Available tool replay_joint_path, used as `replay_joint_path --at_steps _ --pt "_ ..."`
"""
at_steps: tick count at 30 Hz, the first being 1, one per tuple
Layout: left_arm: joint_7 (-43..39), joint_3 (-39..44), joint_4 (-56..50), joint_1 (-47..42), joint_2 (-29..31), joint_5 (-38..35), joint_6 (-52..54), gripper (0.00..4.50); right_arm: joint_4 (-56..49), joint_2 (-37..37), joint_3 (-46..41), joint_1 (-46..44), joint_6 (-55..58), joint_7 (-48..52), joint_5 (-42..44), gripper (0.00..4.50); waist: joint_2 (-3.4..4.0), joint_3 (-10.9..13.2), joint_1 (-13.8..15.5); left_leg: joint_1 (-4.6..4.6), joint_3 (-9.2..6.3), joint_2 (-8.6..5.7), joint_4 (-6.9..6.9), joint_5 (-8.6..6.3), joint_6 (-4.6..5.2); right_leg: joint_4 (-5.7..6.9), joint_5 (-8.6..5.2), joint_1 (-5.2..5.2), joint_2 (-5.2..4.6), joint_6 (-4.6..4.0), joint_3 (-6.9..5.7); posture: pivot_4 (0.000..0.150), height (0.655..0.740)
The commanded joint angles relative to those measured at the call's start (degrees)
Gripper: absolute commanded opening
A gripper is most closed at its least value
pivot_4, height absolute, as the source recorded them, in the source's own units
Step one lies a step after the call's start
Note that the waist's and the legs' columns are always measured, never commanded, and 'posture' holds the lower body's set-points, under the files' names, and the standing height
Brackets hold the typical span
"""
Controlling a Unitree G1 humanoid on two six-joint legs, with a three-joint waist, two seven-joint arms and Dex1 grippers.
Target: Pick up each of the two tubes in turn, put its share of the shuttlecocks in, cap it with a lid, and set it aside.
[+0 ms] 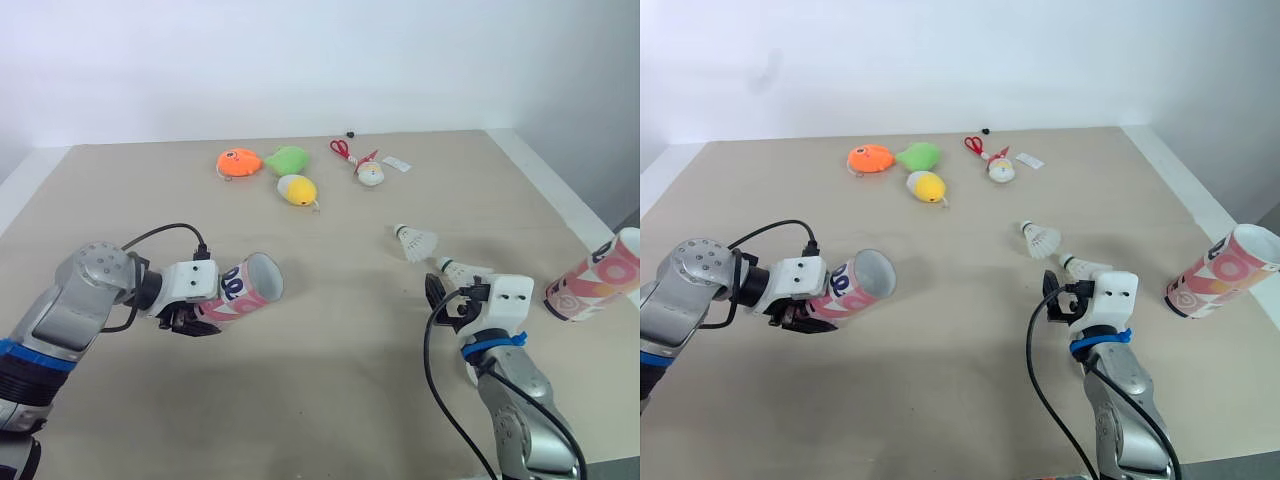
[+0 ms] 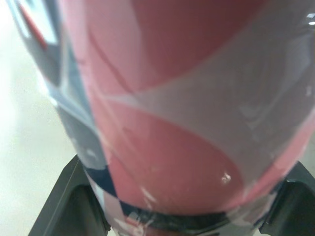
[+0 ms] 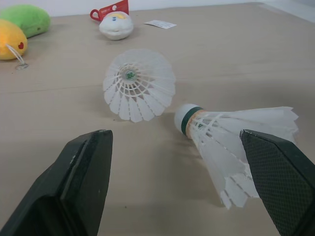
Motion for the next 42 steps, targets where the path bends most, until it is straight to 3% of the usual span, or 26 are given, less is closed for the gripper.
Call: replay_joint_path --at_steps 1,13,25,28,34,36,39,42 --pt "-0.8 -3.8 -0.1 1.9 -1.0 -0.5 0.7 2.89 -5.7 -1.4 1.1 1.5 -6.7 3.1 -0.4 4.44 0.01 0.0 0.0 0.00 0.00 0.00 -0.01 0.00 0.00 0.00 0.00 0.00 0.00 0.00 0.00 0.150 0.7400" --pt "-0.7 -4.3 0.1 1.5 -1.5 -0.3 0.7 2.89 -3.2 -1.0 -1.3 2.3 -4.4 -1.7 -1.6 4.44 0.00 0.0 0.0 0.00 -0.06 -0.05 0.01 0.00 0.00 -0.02 -0.01 0.04 -0.01 0.01 0.03 0.150 0.7400" --pt "0.0 -4.0 -0.6 1.8 -1.8 -0.2 1.3 2.89 10.8 0.4 -1.5 -12.0 3.4 -3.6 1.2 4.44 0.02 0.0 0.0 -0.01 -0.14 -0.17 0.00 0.04 0.07 -0.03 0.00 0.08 -0.02 0.04 0.10 0.150 0.7400" --pt "0.3 -3.7 -1.0 2.1 -1.6 -0.3 1.6 2.89 13.6 0.3 -1.9 -14.0 3.6 -4.0 1.1 3.56 0.02 0.0 0.0 -0.03 -0.17 -0.21 -0.01 0.04 0.07 -0.03 -0.02 0.09 -0.04 0.07 0.10 0.150 0.7400" --pt "0.8 -3.3 -1.8 2.8 -1.6 -0.4 2.3 2.89 15.0 0.4 -3.6 -15.0 4.8 -5.5 2.3 0.77 0.04 0.0 0.0 -0.04 -0.19 -0.24 -0.03 0.02 0.11 -0.03 -0.04 0.10 -0.05 0.06 0.11 0.150 0.7400" --pt "1.0 -3.3 -2.0 3.0 -1.5 -0.4 2.3 2.89 14.9 0.3 -3.7 -14.5 4.8 -5.1 2.3 0.07 0.04 0.0 0.0 -0.04 -0.19 -0.24 -0.03 0.02 0.11 -0.03 -0.05 0.10 -0.05 0.09 0.12 0.150 0.7400" --pt "1.2 -3.4 -2.0 3.0 -1.5 -0.5 2.4 2.89 13.6 -0.3 -4.1 -13.6 4.1 -3.5 3.3 0.07 0.05 0.0 0.0 -0.02 -0.20 -0.24 -0.03 0.02 0.11 -0.03 -0.05 0.11 -0.05 0.09 0.12 0.150 0.7400" --pt "1.3 -3.4 -1.9 2.9 -1.6 -0.5 2.2 2.89 8.7 -2.8 -4.5 -11.1 0.1 5.4 8.0 0.07 0.07 0.0 0.0 -0.03 -0.22 -0.27 -0.03 0.02 0.12 -0.04 -0.07 0.13 -0.06 0.13 0.12 0.150 0.7400"
